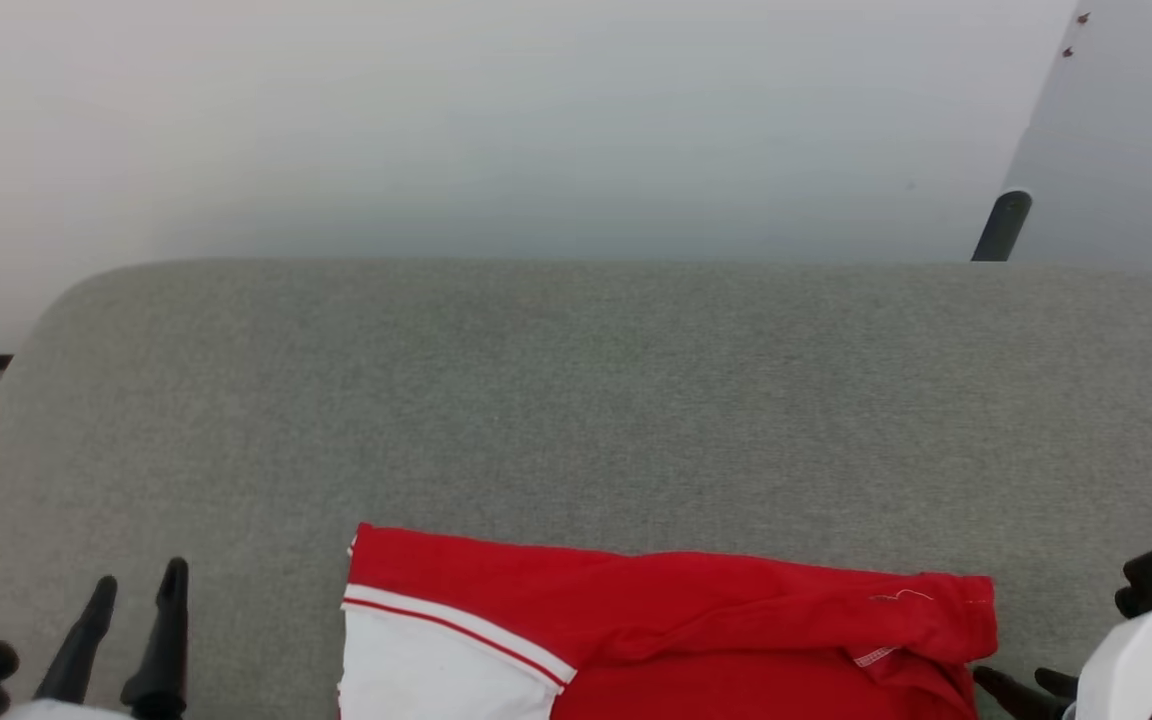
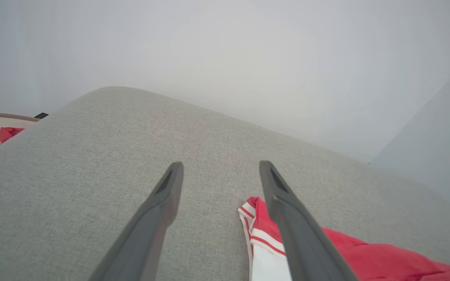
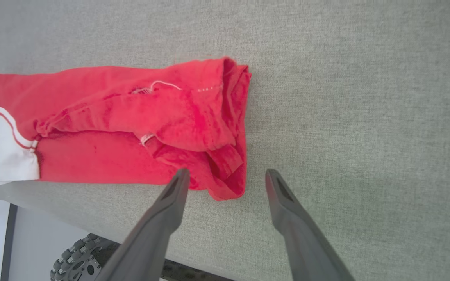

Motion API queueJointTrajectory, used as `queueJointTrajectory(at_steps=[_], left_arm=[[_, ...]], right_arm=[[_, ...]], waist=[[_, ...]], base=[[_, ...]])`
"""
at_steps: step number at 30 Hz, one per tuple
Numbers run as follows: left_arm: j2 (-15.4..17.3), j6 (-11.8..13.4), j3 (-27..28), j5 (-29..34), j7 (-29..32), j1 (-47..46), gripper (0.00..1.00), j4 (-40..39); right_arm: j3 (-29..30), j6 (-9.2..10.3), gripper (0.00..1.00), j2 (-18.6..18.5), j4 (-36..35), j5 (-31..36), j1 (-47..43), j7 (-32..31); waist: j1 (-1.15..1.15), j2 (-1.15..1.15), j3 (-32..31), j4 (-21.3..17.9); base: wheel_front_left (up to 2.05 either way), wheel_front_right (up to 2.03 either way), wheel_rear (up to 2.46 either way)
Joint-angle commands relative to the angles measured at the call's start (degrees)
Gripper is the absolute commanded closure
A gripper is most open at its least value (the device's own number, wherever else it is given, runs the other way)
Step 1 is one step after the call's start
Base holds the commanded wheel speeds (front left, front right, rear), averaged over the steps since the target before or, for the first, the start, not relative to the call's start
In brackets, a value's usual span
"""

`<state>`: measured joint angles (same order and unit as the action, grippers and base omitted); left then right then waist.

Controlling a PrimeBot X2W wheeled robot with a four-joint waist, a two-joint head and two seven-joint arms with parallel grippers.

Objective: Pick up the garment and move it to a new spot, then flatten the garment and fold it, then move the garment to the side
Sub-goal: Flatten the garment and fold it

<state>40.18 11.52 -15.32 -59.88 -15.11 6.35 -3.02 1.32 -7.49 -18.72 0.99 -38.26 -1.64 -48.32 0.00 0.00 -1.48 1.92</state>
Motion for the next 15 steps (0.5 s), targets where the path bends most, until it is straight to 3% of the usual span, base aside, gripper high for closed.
queueJointTrajectory(at_steps=[1,9,15], left_arm=[[-1.3,-0.8,1.7,1.6,0.0,1.2,0.0,-0.2],[-10.1,-6.0,9.6,9.9,0.0,3.7,0.0,-0.2],[-14.1,-9.1,11.8,12.6,0.0,2.2,0.0,1.1]], right_arm=[[0.6,-0.01,0.0,0.7,0.5,0.9,1.1,-0.8],[2.2,0.0,0.0,2.5,4.1,4.6,5.9,-4.7],[1.6,0.0,0.0,2.7,8.4,6.1,9.5,-6.2]], waist=[[0.0,0.0,0.7,0.8],[0.0,0.0,4.4,3.4],[0.0,0.0,7.3,5.2]], base=[[0.0,0.0,0.0],[0.0,0.0,0.0],[0.0,0.0,0.0]])
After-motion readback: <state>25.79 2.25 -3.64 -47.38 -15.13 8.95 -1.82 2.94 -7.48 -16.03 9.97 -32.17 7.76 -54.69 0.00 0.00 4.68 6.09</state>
